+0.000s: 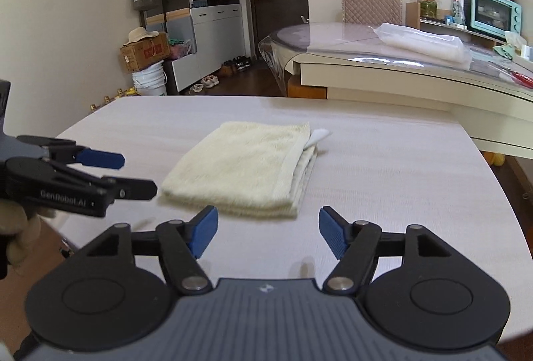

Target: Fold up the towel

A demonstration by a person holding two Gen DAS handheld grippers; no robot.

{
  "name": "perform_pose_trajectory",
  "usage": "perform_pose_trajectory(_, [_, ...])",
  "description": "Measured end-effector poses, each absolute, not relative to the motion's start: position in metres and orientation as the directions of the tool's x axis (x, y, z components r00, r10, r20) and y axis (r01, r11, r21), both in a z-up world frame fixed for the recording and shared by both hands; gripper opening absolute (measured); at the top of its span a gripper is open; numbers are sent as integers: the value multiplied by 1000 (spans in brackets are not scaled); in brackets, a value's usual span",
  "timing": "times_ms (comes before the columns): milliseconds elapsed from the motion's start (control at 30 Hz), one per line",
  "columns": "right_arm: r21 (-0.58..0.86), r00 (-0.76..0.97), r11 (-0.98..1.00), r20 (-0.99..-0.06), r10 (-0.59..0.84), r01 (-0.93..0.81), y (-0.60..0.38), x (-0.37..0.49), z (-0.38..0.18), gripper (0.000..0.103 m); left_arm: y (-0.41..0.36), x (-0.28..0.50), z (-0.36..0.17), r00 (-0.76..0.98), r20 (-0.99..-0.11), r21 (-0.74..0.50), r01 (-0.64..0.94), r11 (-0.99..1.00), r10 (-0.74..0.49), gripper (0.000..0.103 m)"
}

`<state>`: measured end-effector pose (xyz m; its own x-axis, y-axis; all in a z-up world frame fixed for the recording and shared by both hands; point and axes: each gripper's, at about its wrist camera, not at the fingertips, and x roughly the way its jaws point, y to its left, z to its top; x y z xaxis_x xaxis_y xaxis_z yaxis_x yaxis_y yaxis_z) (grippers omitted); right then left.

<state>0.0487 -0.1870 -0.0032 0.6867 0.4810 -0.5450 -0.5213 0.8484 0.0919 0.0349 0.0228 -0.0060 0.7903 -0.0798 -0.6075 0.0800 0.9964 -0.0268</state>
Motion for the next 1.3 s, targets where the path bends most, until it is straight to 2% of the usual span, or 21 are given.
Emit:
perform_pose_trajectory(233, [70, 701, 856, -542, 463, -512, -186, 25, 1, 82, 23, 15, -2, 801, -597, -12, 40, 999, -39, 93])
perform_pose_trajectory(567, [66, 713, 858, -526, 463, -509, -196, -2, 4, 83, 16, -3, 4, 804, -594, -8, -21, 1000, 12, 96])
perform_pose_trajectory(900, [104, 728, 875, -513, 455, -474, -201, -11, 6, 84, 2, -7, 0, 790, -613, -9, -19, 1000, 9, 97])
perform_pose_trajectory(1167, [84, 728, 880, -529, 437, -468, -198, -9, 0, 84, 10, -8, 0, 781, -624, -85, -76, 994, 6, 97])
perform_pose_trajectory(1300, [75, 733, 882, -526, 432, -465, -199, -9, 1, 84, 9, -8, 2, 784, -621, -79, -83, 993, 16, 97])
